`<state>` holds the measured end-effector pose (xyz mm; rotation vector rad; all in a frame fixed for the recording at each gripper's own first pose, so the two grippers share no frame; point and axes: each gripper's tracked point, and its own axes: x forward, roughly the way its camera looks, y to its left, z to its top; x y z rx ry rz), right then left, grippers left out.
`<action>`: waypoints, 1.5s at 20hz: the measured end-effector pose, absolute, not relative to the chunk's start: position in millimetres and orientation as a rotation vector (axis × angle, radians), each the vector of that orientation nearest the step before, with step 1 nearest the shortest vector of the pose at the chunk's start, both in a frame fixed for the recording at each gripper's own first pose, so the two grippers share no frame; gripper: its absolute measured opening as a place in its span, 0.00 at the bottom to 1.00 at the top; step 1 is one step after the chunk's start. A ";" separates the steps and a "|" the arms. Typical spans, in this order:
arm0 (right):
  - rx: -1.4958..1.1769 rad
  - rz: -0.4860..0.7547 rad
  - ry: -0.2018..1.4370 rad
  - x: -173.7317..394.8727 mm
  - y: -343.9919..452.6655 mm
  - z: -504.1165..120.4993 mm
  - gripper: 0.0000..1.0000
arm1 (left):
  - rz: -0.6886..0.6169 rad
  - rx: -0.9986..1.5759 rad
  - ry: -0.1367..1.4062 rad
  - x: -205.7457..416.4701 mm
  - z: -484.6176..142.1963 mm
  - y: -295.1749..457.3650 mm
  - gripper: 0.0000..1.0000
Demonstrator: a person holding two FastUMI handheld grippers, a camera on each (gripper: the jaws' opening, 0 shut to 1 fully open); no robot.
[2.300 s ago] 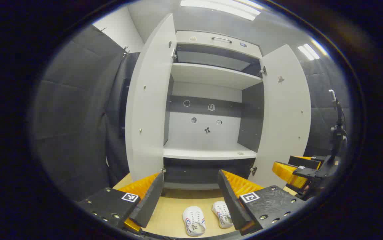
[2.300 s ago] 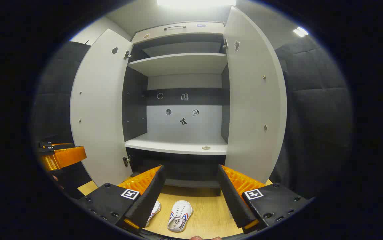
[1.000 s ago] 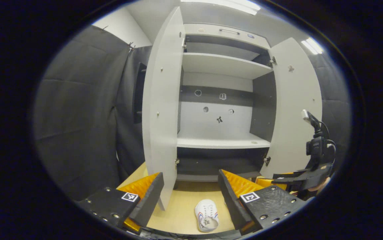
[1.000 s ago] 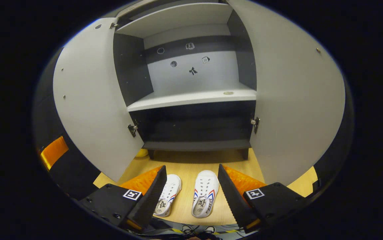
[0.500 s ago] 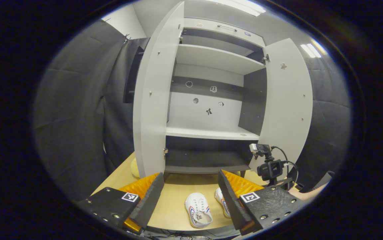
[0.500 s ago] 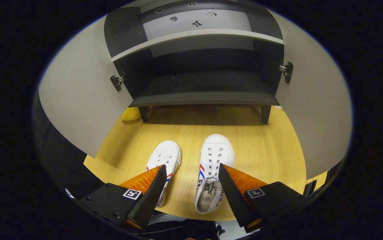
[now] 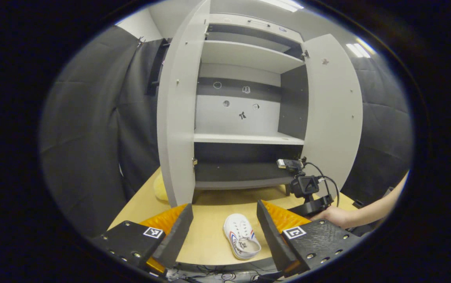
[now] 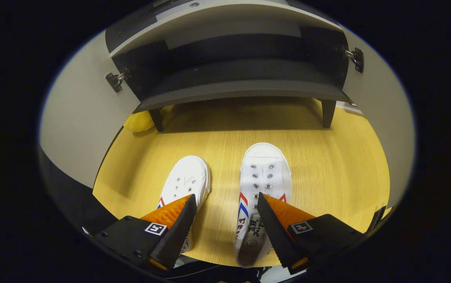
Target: Grab one shoe with the right hand and put it into the shoe cabinet, grab the other shoe with the left hand and put it into the shoe cabinet; then close the right door with the right hand and the left door with the left hand.
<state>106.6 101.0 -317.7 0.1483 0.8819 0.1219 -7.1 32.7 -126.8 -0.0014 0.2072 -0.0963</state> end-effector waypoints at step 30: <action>0.051 0.008 0.931 100.9 70.1 -341.9 0.02 | -0.164 0.131 0.131 -6.5 -99.0 41.9 0.90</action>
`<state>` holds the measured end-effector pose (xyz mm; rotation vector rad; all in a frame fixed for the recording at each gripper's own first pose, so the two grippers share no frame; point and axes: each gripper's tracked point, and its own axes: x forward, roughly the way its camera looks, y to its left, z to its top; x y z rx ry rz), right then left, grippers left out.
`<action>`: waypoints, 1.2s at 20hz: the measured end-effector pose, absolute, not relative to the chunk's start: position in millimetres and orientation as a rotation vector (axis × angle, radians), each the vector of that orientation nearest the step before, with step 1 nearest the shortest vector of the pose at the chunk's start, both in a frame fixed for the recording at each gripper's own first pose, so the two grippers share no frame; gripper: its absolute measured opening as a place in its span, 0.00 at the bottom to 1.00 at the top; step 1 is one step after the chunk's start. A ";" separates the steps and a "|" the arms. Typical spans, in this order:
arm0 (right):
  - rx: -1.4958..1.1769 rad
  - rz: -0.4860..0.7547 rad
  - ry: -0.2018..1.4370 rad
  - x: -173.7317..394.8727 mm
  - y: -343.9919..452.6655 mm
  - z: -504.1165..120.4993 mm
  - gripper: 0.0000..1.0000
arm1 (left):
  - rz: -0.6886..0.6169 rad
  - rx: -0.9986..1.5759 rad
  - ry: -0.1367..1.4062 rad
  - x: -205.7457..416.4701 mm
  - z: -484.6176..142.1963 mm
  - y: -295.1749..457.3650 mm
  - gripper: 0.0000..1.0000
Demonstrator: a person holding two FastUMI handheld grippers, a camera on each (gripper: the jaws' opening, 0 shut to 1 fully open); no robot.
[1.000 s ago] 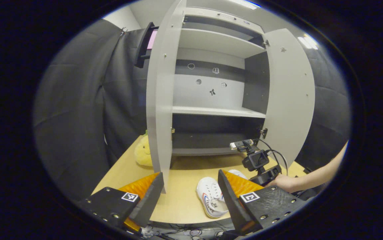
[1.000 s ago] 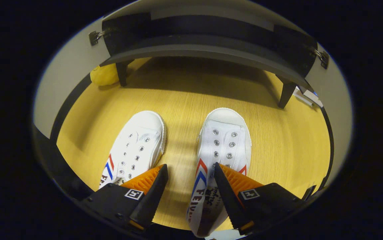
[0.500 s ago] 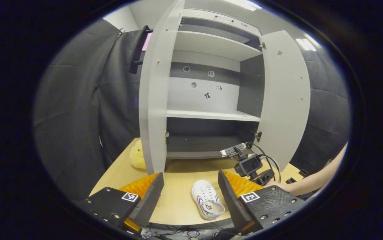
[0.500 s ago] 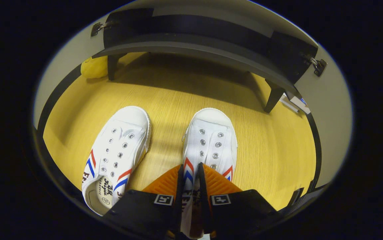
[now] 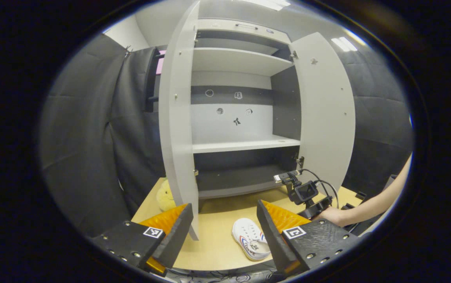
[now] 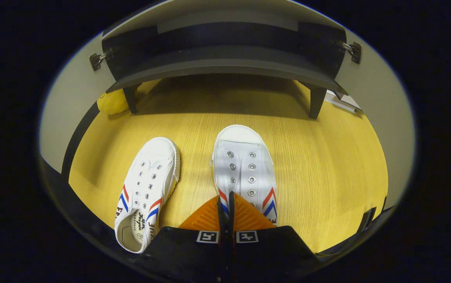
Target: Grab one shoe with the right hand and put it into the shoe cabinet, grab the other shoe with the left hand and put it into the shoe cabinet; then close the right door with the right hand and the left door with the left hand.
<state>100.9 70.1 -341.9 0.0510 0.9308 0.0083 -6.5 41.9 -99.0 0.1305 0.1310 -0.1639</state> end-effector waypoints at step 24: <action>0.139 0.136 0.342 91.6 69.4 -27.8 0.02 | -0.274 0.086 0.098 14.1 -83.7 -1.0 0.92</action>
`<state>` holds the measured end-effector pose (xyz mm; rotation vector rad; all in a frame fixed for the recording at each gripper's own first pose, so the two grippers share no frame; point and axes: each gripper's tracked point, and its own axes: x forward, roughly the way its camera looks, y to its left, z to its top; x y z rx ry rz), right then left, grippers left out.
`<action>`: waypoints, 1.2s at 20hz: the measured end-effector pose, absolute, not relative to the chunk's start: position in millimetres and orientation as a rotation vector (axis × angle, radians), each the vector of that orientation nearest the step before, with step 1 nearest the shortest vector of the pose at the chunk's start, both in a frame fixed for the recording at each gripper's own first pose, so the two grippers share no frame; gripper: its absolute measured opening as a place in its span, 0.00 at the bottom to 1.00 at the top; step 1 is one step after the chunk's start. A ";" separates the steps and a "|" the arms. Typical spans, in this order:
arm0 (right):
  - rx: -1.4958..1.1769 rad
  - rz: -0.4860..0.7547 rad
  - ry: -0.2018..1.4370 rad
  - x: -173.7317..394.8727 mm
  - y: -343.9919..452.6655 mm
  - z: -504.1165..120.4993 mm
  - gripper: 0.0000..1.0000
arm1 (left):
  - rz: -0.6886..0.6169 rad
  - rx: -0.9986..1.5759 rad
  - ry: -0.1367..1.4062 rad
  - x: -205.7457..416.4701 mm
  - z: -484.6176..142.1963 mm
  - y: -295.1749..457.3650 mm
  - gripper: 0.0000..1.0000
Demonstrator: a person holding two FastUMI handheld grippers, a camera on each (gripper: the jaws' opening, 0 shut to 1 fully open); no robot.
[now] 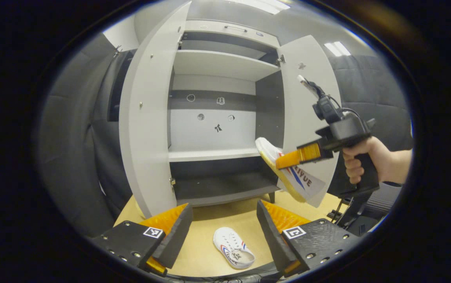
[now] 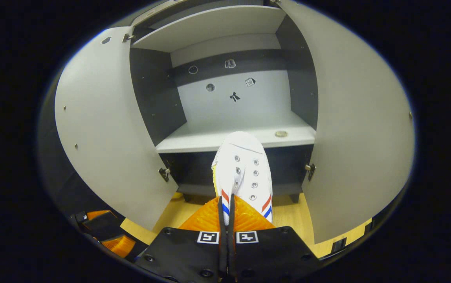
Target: Grab one shoe with the right hand and put it into the shoe cabinet, grab the other shoe with the left hand and put it into the shoe cabinet; then close the right door with the right hand and the left door with the left hand.
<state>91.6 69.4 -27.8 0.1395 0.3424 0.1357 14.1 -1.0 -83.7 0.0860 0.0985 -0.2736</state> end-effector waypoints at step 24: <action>0.117 0.091 0.063 316.4 37.1 109.4 0.01 | -0.089 0.063 0.098 45.6 -28.2 8.0 0.94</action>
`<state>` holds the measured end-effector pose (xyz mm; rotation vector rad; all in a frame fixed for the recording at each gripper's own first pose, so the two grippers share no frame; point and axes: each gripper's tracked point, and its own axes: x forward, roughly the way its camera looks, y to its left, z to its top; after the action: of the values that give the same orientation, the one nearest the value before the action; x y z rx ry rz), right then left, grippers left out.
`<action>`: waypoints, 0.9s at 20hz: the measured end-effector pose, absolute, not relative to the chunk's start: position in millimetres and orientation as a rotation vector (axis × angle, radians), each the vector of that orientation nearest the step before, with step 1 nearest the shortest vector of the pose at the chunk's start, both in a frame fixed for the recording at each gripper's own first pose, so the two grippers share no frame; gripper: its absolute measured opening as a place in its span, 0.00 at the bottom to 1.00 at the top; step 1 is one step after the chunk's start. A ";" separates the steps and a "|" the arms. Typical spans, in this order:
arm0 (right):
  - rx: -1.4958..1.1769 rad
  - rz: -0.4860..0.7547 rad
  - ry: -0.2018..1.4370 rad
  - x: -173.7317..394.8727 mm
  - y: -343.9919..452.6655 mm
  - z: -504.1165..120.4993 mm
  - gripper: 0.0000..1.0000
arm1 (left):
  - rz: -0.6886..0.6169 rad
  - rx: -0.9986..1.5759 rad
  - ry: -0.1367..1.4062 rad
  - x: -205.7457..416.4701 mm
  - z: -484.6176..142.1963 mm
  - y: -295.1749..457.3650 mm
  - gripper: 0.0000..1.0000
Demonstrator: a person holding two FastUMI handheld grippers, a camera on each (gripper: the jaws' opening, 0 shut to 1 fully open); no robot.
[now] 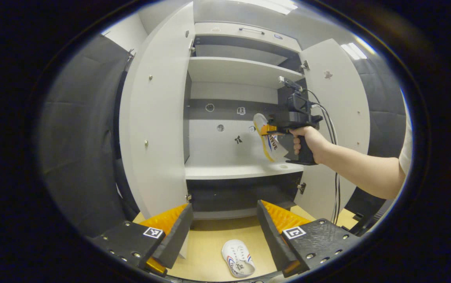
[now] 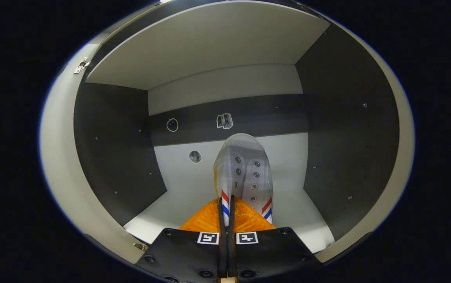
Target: Grab one shoe with the right hand and put it into the shoe cabinet, grab the other shoe with the left hand and put it into the shoe cabinet; then close the right door with the right hand and the left door with the left hand.
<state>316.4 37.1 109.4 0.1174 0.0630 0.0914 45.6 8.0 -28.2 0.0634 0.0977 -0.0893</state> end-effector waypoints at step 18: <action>0.092 0.012 0.169 379.3 28.7 59.6 0.48 | 0.012 0.071 0.118 30.1 -29.9 24.1 0.90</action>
<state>379.3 28.7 59.6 0.0920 0.1687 0.0123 30.1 24.1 -29.9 0.0707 0.1182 0.0122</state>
